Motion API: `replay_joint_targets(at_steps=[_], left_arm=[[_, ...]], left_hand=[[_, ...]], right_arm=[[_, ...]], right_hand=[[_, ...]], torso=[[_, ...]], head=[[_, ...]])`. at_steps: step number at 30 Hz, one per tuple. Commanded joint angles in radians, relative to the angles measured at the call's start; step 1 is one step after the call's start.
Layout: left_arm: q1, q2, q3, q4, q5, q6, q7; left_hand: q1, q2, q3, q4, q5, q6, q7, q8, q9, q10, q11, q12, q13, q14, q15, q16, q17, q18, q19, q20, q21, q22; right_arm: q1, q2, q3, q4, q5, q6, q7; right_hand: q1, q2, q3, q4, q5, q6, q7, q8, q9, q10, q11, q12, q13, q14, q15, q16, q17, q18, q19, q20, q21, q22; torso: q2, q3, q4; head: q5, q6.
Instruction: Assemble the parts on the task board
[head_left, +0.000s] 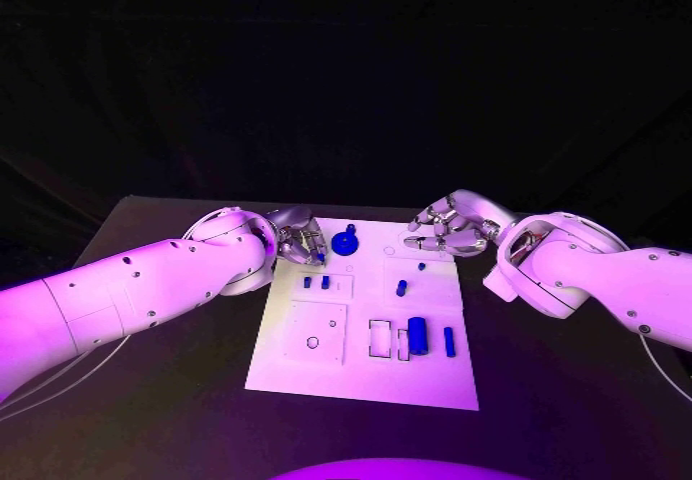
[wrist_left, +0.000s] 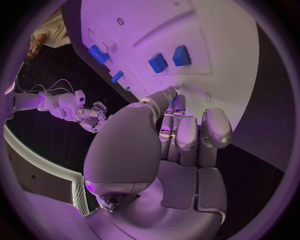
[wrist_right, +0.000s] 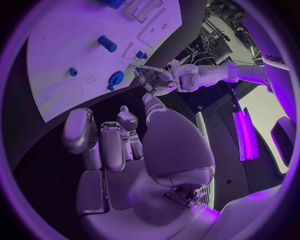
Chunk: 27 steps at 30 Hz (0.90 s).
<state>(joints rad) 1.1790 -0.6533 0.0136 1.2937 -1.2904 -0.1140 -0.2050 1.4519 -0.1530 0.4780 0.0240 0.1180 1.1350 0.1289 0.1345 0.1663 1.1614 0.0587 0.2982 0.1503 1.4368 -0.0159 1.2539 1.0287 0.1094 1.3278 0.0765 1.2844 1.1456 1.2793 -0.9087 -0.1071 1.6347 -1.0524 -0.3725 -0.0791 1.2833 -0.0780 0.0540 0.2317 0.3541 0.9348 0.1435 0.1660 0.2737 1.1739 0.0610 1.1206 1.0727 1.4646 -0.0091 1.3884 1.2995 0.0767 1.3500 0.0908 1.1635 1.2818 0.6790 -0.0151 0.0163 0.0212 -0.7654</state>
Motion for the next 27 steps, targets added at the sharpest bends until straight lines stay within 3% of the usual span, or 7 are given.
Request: replay_joint_targets(at_steps=[1, 27], left_arm=[[0.0, 0.002, 0.001, -0.002, -0.015, 0.045, -0.013], [-0.003, 0.036, 0.0, -0.043, -0.021, 0.064, -0.025]], left_hand=[[-0.008, 0.002, 0.0, 0.006, -0.006, 0.007, -0.001, -0.003, 0.001, 0.009, -0.001, -0.003, 0.002, 0.008, -0.001, 0.001, -0.001, -0.011, 0.005, 0.001, 0.006, 0.0], [-0.019, -0.001, -0.002, 0.01, -0.007, 0.006, -0.001, -0.008, -0.001, 0.009, 0.0, -0.01, 0.002, 0.007, -0.001, 0.001, -0.002, -0.011, 0.004, 0.001, 0.004, -0.001]], right_arm=[[-0.001, 0.001, 0.0, 0.0, -0.004, 0.0, 0.004], [-0.001, 0.004, 0.0, 0.001, -0.004, 0.0, 0.005]], right_hand=[[0.008, 0.004, -0.004, 0.0, 0.006, -0.001, -0.001, 0.004, 0.002, 0.001, -0.001, 0.003, 0.001, 0.044, -0.006, -0.006, -0.001, 0.017, -0.007, 0.003, -0.004, -0.001], [0.008, 0.004, -0.004, 0.0, 0.006, -0.001, -0.001, 0.004, 0.002, 0.001, -0.001, 0.003, 0.001, 0.044, -0.006, -0.006, -0.001, 0.017, -0.007, 0.003, -0.004, -0.001]], torso=[[0.0, 0.0004, -0.0001], [0.0, 0.0006, -0.0003]], head=[[0.001, 0.0], [0.005, -0.001]])
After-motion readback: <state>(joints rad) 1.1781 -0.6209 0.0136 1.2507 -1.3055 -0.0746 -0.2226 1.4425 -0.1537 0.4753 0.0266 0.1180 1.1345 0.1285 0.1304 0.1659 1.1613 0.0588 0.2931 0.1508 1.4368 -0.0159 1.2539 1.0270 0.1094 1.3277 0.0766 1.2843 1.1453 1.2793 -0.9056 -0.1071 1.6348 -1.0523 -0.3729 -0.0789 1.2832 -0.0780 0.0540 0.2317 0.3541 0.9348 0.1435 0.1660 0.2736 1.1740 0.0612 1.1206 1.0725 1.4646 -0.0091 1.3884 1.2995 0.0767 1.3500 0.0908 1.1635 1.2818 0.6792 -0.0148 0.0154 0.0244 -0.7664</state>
